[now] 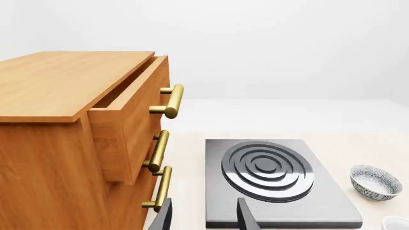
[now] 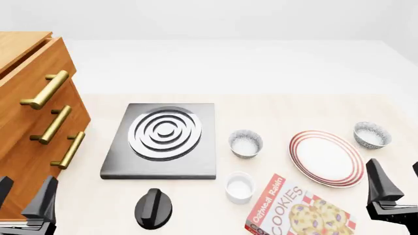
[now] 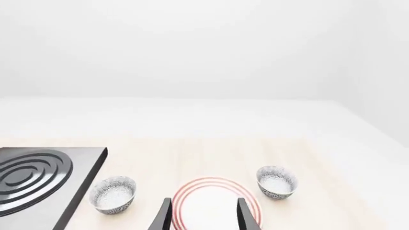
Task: Pick the akita bowl next to the plate and place it on the plate.
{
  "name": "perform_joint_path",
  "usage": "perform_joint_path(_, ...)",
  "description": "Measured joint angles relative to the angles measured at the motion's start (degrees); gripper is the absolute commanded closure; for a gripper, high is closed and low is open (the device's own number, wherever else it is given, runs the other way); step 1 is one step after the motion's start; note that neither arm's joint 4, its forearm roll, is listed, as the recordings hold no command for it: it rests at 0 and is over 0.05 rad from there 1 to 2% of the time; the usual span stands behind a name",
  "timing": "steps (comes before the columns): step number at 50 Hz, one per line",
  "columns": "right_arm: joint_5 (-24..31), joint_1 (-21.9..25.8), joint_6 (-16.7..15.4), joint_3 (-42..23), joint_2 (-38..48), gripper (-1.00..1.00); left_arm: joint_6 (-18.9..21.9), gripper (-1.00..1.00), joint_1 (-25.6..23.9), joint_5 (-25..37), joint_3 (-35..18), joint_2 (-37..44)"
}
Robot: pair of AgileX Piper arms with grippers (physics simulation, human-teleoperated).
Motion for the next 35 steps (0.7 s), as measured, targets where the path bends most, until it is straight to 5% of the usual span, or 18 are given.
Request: perform_joint_path(35, -4.3, -1.2, -2.1, -4.8, 9.4, -1.0, 0.0, -1.0, 0.0, 0.0, 0.0, 0.0)
